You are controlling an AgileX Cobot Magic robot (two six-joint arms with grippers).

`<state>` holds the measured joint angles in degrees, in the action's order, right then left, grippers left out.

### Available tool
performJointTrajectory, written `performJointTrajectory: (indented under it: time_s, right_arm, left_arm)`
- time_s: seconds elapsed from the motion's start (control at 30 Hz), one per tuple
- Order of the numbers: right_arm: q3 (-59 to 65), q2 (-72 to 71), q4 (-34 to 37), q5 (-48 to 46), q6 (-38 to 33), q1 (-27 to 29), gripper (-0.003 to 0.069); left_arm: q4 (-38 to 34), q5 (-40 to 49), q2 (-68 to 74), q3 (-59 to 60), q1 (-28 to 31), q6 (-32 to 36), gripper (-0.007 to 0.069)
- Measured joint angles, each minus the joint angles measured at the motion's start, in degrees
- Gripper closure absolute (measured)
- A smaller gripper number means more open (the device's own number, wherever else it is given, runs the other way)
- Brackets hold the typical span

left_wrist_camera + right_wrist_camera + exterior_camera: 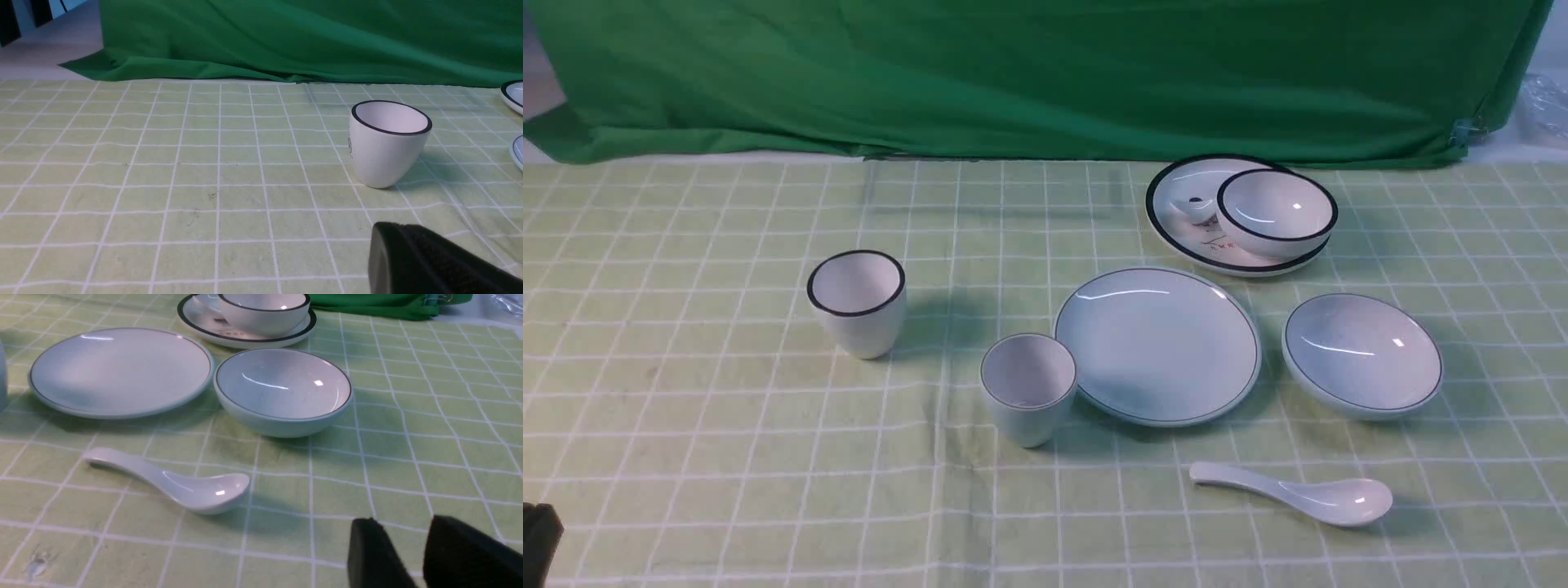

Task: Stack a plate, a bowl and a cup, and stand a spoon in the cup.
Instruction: Use the right arm to grab a blue rice bowl

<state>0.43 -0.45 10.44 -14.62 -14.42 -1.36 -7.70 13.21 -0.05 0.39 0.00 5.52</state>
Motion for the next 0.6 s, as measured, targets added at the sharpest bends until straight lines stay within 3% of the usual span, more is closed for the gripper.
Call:
performJointTrajectory:
  time_s: [0.47, 0.6]
  right_arm:
    - [0.00, 0.00, 0.00, 0.00, 0.00, 0.00, 0.0419]
    - [0.00, 0.00, 0.00, 0.00, 0.00, 0.00, 0.0419]
  left_arm:
    - [-0.10, -0.07, 0.00, 0.00, 0.00, 0.00, 0.0603]
    - [-10.83, -4.60, 0.00, 0.00, 0.00, -4.08, 0.0603]
